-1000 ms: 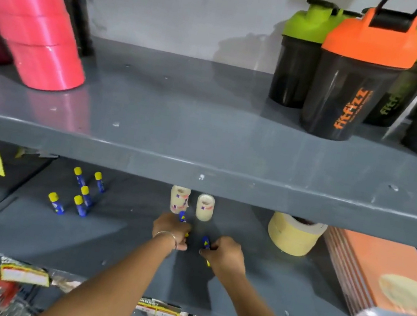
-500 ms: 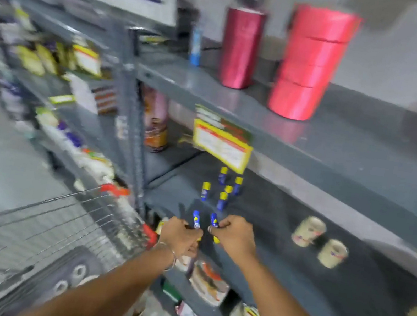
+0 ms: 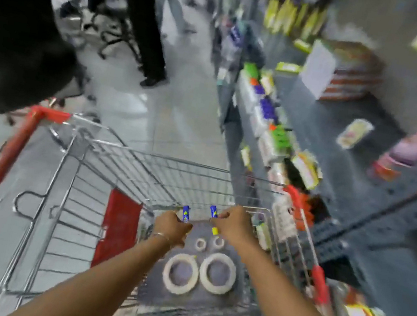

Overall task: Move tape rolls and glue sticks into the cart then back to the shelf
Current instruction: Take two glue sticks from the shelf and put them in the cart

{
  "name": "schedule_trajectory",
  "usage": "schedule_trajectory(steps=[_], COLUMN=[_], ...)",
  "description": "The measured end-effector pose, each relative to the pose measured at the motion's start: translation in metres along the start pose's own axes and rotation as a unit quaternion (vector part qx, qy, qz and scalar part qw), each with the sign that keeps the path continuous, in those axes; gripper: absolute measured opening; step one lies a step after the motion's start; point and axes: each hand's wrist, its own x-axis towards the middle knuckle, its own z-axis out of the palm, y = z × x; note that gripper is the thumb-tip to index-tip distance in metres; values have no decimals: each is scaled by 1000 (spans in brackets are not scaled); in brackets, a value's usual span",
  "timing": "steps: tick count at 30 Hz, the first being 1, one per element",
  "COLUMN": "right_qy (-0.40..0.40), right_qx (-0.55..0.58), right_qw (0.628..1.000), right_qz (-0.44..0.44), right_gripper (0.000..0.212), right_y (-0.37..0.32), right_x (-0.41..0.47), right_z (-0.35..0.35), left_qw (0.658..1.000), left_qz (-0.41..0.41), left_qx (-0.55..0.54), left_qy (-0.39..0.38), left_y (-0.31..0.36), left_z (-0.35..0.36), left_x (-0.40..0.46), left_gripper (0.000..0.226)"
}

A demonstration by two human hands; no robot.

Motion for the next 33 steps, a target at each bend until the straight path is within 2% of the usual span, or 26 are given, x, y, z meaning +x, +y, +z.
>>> schedule_trajectory(steps=[3,4,6,9,12,16,21,24,29,33], right_qy=[-76,-119,-156,-174,-180,-184,-193,-179,-180,-181], right_qx=[-47,-65,-89,-114,-98,-128,-106,-91,-85,-56], right_qw=[995,990,981,974,974,969,967,971,973,979], right_qz=[34,43,75,84,94,106,127,128,120,75], right_gripper=[40,40,38,39,48,40,23,35,27,34], right_y=[12,29,48,62,80,102,111,113,104,98], right_x=[32,64,80,86,106,124,131,126,121,116], right_z=[71,122,159,184,215,252,286,293,284,242], left_qw=[994,989,981,977,972,965,960,960,966,966], left_qz=[-45,-71,-94,-102,-129,-140,-158,-173,-161,-120], left_qx=[97,132,169,185,197,220,231,219,202,226], left_qy=[11,16,21,2,-4,-13,-7,-12,-19,-21], left_y=[-42,-74,-93,-101,-120,-143,-158,-163,-164,-159], left_z=[-10,-2,4,11,35,59,66,66,66,57], left_x=[35,73,94,98,126,152,168,172,172,163], left_gripper=[24,26,32,33,24,23,25,22,20,27])
